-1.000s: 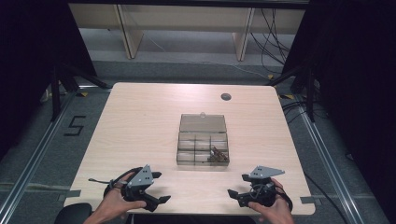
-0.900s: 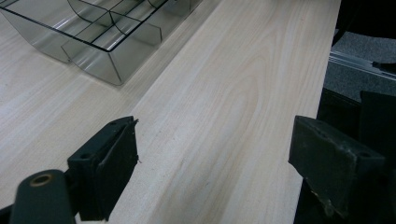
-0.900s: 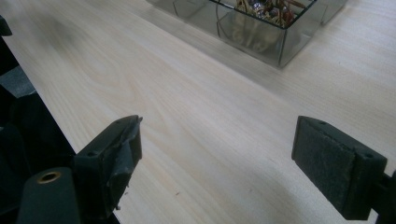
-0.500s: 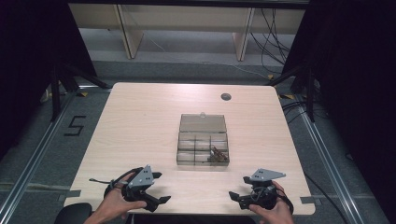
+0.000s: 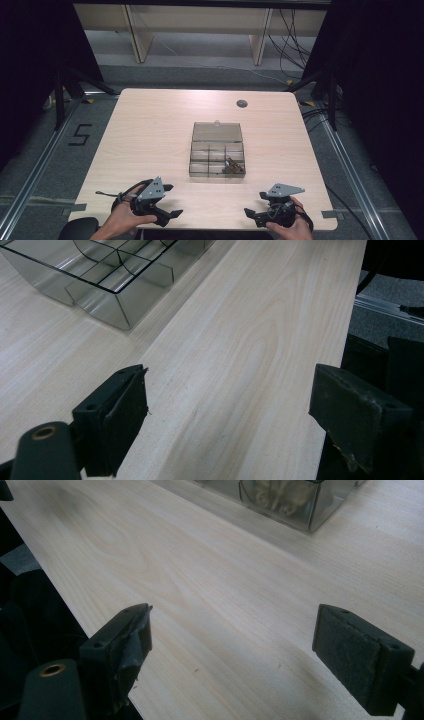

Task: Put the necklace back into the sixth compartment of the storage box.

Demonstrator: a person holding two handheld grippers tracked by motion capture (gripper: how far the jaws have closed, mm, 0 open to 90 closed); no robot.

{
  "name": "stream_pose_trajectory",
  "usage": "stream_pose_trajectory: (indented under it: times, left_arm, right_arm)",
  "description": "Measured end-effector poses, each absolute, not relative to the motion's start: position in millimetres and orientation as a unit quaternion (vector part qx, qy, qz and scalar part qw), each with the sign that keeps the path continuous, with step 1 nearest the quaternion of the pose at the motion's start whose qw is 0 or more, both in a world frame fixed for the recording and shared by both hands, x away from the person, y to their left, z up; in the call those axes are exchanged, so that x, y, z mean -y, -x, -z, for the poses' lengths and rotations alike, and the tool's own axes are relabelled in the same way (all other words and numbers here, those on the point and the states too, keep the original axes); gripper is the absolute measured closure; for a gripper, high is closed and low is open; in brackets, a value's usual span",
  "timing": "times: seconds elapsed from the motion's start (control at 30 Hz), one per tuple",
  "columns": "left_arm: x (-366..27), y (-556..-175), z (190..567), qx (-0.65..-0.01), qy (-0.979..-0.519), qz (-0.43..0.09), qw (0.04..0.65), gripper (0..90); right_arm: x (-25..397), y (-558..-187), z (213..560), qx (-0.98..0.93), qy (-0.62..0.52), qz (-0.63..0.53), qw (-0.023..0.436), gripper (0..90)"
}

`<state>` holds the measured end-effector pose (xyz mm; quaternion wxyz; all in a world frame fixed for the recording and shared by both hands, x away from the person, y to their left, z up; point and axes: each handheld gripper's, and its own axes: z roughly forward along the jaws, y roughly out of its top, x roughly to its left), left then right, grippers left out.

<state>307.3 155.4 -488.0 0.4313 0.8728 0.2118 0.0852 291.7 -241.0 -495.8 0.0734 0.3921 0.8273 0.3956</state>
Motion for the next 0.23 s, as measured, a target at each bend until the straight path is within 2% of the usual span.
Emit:
stream_pose_trajectory:
  times: [0.07, 0.13, 0.23]
  left_arm:
    - [-154.5, -306.2, 488.7, -0.22, -0.871, -0.084, 0.431, 15.1]
    - [-155.0, -307.2, 489.0, -0.218, -0.873, -0.085, 0.429, 15.1]
    - [-156.3, -308.2, 488.2, -0.218, -0.872, -0.086, 0.43, 15.0]
  right_arm:
    - [240.9, -291.2, 495.8, -0.828, -0.392, -0.393, 0.075, 16.8]
    - [241.1, -292.4, 496.5, -0.831, -0.385, -0.398, 0.055, 16.8]
    - [242.5, -292.7, 496.8, -0.828, -0.396, -0.392, 0.07, 16.8]
